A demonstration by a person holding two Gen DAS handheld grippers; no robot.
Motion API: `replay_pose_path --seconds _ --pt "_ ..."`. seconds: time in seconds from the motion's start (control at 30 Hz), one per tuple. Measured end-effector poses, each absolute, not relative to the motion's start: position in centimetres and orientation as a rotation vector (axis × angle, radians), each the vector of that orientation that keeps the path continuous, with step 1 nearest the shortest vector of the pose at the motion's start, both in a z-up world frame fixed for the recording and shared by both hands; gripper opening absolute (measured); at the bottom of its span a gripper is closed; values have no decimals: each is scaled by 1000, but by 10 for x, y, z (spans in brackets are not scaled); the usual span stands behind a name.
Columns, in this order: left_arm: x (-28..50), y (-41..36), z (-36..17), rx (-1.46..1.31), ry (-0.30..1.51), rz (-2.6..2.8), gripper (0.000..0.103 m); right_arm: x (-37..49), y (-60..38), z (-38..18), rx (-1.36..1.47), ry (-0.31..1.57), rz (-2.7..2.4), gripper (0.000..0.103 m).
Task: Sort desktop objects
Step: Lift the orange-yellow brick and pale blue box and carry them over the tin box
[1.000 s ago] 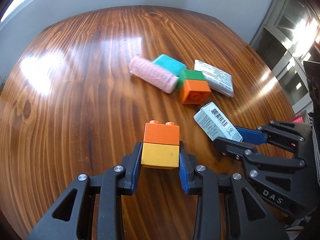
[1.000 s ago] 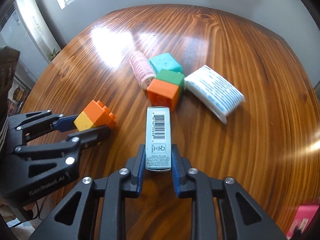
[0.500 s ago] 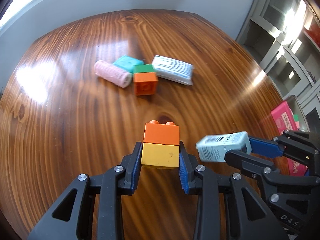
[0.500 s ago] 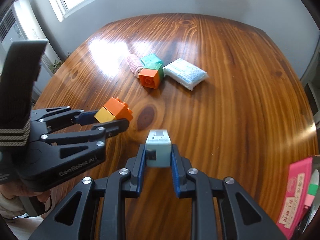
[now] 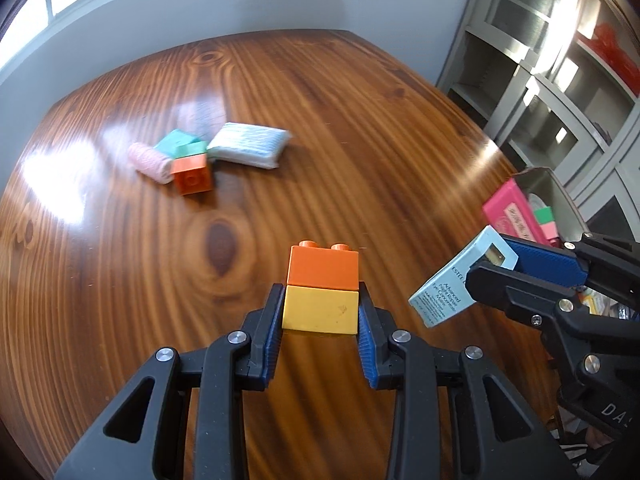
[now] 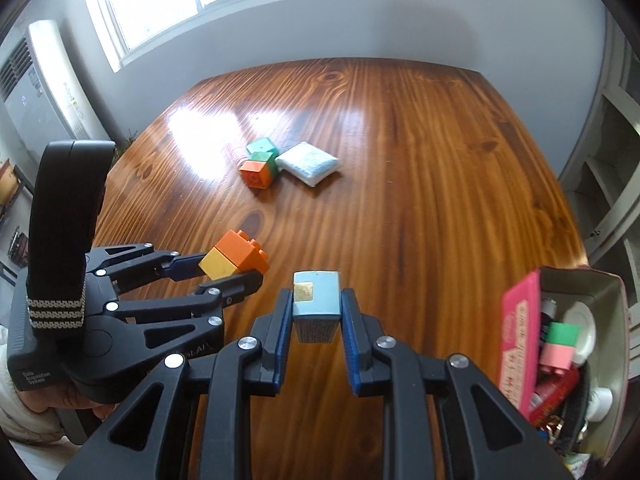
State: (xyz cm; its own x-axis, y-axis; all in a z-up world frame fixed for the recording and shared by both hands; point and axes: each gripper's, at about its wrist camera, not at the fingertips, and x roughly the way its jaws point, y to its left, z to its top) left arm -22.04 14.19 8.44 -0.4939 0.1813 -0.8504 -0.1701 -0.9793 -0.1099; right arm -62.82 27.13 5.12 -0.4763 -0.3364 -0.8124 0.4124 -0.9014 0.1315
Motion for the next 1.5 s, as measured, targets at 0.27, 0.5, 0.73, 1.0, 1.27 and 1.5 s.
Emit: replay_pose_path --seconds 0.27,0.5,0.73,1.0,1.27,1.5 --pt "-213 179 92 -1425 9 2546 36 -618 302 60 1247 103 -2401 26" --pt "-210 210 95 -1414 42 2541 36 -613 332 63 1238 89 -2421 26" --pt "-206 242 102 -1386 65 2538 36 -609 366 68 1233 82 -2457 26" --pt "-200 274 105 -1359 62 2531 36 -603 401 70 1235 82 -2491 26" --pt "-192 304 105 -1339 60 2526 36 -591 424 70 1215 76 -2475 26" --pt "-188 316 108 -1333 74 2540 36 -585 443 70 1209 69 -2497 26"
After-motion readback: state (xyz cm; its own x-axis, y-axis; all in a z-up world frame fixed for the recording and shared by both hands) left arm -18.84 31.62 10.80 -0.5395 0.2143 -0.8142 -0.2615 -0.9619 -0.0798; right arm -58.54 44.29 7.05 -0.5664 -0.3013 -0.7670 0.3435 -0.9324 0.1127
